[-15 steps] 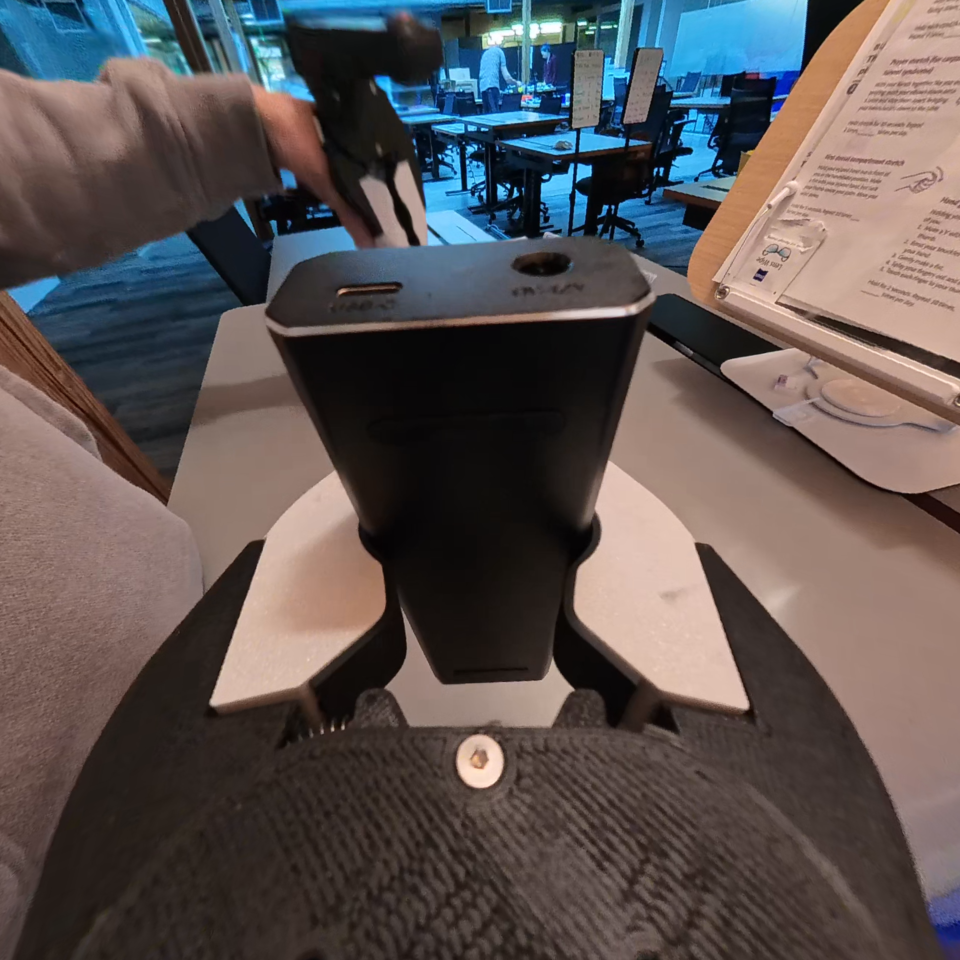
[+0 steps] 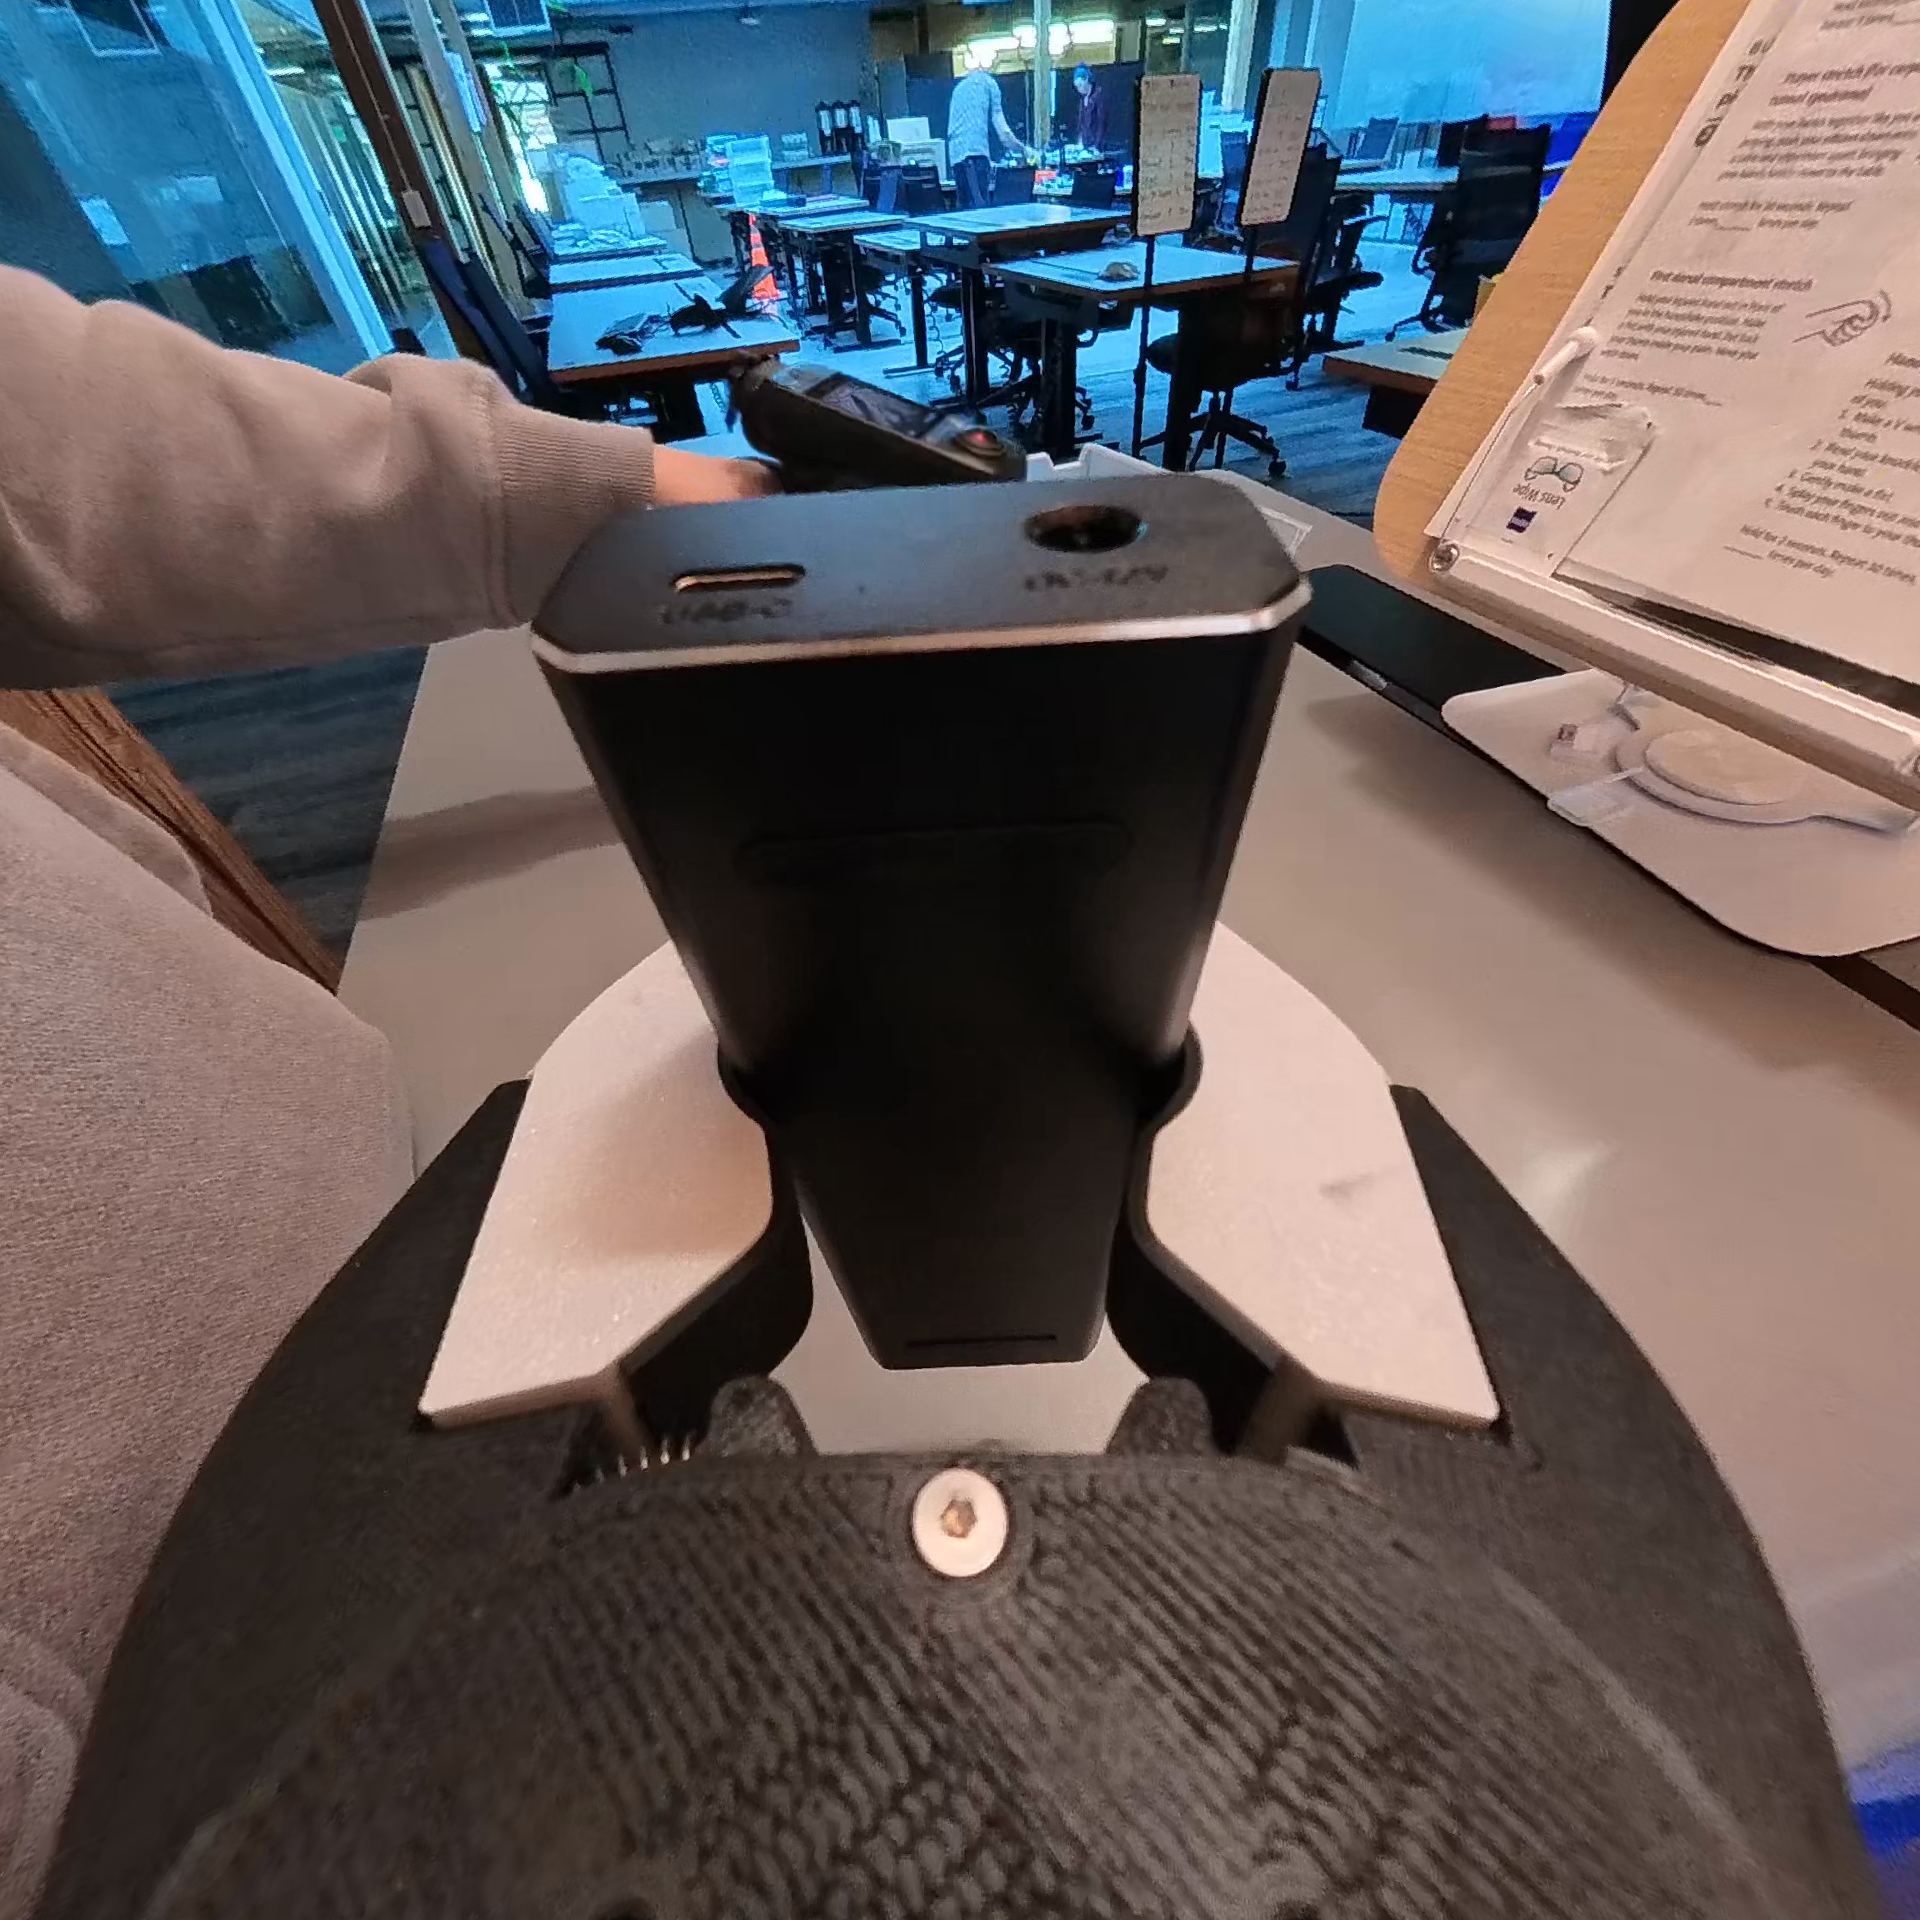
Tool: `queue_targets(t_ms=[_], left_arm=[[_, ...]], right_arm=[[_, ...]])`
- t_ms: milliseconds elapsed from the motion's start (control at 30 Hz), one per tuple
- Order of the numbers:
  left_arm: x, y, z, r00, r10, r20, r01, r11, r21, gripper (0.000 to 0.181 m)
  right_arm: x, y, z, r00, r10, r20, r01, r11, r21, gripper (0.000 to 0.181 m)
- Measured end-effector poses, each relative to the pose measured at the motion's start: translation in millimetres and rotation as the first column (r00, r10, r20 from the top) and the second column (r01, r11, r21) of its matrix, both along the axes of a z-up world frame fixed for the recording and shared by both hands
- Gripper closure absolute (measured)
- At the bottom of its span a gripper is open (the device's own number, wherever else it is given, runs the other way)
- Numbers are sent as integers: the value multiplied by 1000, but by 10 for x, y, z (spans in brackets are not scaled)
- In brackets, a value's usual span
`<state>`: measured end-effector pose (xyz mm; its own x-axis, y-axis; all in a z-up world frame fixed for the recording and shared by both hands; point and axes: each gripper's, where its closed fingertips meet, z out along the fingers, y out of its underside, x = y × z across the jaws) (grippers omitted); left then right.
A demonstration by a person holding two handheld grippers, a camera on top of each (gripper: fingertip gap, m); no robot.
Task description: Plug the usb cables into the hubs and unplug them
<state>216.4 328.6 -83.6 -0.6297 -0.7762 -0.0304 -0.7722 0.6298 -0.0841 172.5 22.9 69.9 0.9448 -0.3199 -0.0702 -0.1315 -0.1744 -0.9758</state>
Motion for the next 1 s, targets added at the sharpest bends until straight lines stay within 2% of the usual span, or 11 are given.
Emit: queue_targets(t_ms=[33, 133, 267, 433, 500, 600, 667, 767, 867, 933, 1000], left_arm=[[-17, -6, 6, 999, -40, -16, 40, 999, 7, 171], [-140, -54, 111, 977, -174, -121, 174, 985, -13, 177], [-292, 85, 546, 920, -286, -269, 316, 946, 73, 178], [-595, 469, 1189, 822, -259, -507, 433, 862, 262, 179], [-736, 584, 1304, 766, -246, -594, 481, 833, 275, 179], [-838, 692, 1259, 708, -244, -662, 520, 815, 256, 178], [-716, 852, 1176, 755, -204, -624, 513, 775, 368, 178], [-713, 818, 924, 792, -152, -592, 412, 848, 334, 178], [-874, 917, 897, 751, -49, -658, 375, 853, 364, 178], [-958, 860, 887, 714, -89, -694, 396, 869, 296, 178], [-964, 817, 981, 708, -179, -684, 444, 865, 233, 178]], right_arm=[[-5, 2, -3, 1000, 3, -3, -3, 1000, 1, 109], [-14, -8, -7, 1000, 4, -2, -4, 1000, -1, 109], [-13, -48, 8, 1000, -3, 0, 3, 1000, 7, 109], [4, -80, 10, 1000, -13, -5, 13, 1000, 21, 109], [-3, -75, 9, 1000, -9, -3, 9, 1000, 21, 109], [-6, -53, 9, 1000, -3, -1, 3, 1000, 25, 109], [-10, -38, 16, 1000, 0, -1, 0, 1000, 28, 109], [-27, -22, 23, 1000, 11, 3, -11, 1000, 28, 109], [-33, -25, 20, 1000, 10, 4, -10, 1000, 23, 109], [-39, -30, 27, 1000, 13, 4, -13, 1000, 27, 109], [-26, -44, 23, 1000, 4, 4, -5, 1000, 25, 109]])
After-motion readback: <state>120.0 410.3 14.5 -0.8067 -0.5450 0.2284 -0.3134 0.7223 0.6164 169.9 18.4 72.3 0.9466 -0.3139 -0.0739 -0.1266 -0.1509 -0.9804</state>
